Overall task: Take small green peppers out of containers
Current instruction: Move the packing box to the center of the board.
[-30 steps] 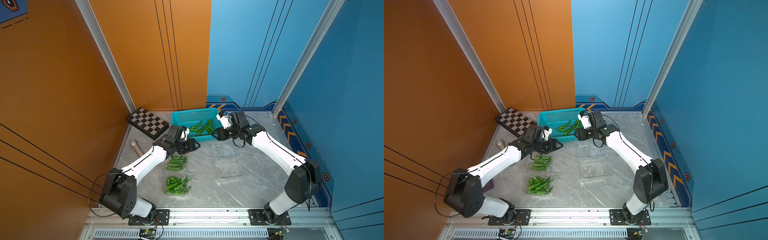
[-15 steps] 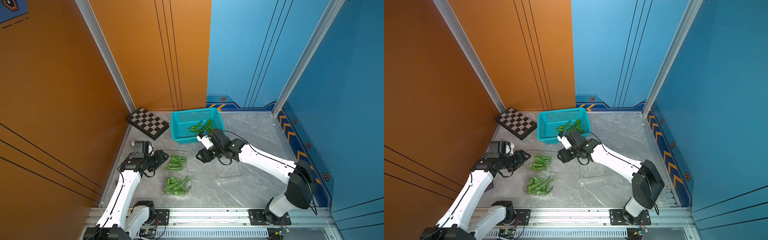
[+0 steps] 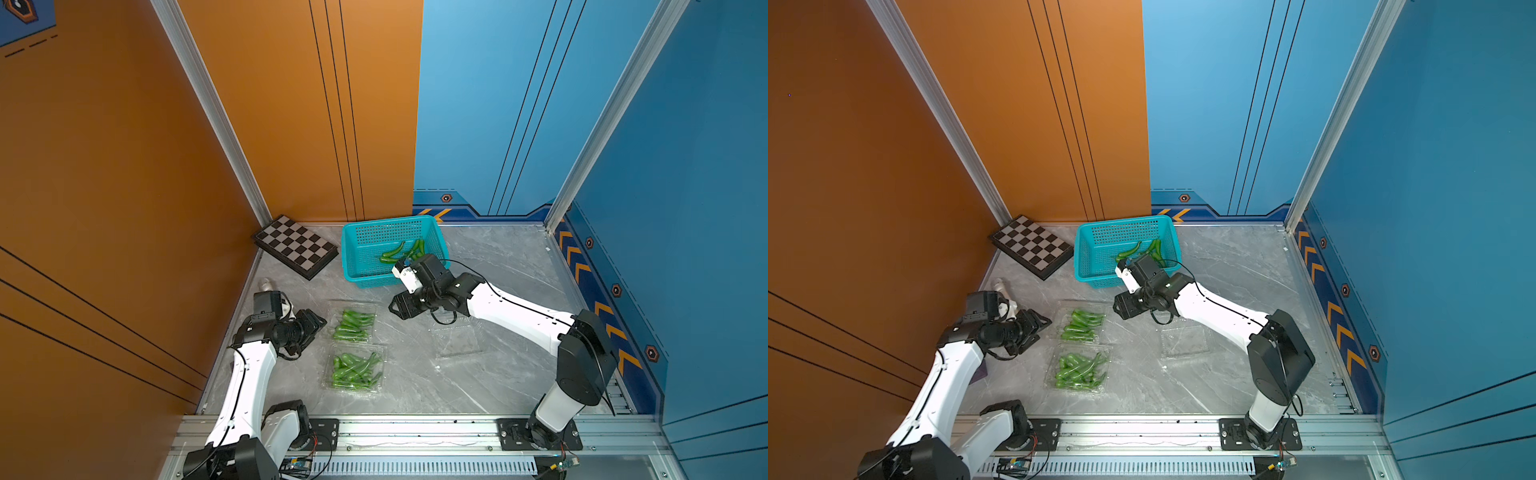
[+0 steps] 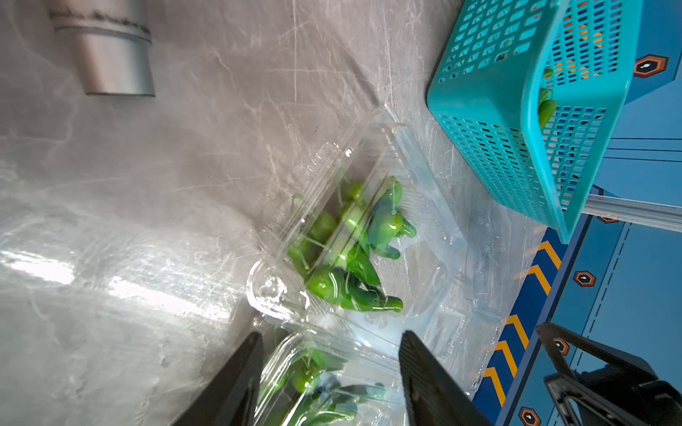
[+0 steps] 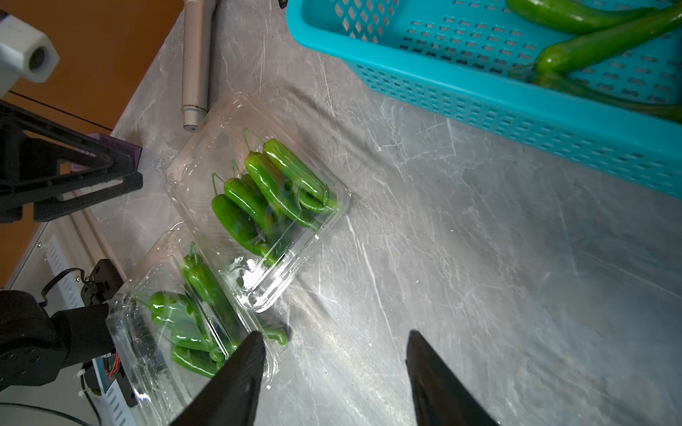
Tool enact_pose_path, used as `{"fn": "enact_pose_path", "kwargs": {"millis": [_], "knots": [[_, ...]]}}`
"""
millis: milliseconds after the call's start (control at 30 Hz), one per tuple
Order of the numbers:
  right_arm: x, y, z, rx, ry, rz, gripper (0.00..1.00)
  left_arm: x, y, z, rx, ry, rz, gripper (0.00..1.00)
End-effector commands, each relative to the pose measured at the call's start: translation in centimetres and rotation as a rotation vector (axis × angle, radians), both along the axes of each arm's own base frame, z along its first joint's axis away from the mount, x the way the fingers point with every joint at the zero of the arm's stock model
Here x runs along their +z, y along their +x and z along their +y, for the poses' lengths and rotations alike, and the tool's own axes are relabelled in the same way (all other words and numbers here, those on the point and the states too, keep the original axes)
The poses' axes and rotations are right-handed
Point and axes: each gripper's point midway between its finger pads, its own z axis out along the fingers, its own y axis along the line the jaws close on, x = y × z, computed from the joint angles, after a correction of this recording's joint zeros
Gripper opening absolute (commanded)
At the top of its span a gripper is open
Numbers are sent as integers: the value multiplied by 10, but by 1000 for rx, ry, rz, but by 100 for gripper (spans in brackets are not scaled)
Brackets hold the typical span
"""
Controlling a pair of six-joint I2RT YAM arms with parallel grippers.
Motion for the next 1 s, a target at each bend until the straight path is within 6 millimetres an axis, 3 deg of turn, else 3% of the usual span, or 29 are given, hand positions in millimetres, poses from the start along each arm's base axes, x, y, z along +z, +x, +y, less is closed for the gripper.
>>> {"fn": "enact_pose_path", "kwargs": {"millis": [0,300,967], "knots": [[7,6,-1,-20,36,8,64,-11,-2,-2,1,-20,18,61],[8,15,-16,-45,51,15,64,-20,2,0,13,-17,20,63],[-9,19,-11,-49,37,57,64,-27,26,-8,-28,-60,-30,63]]}}
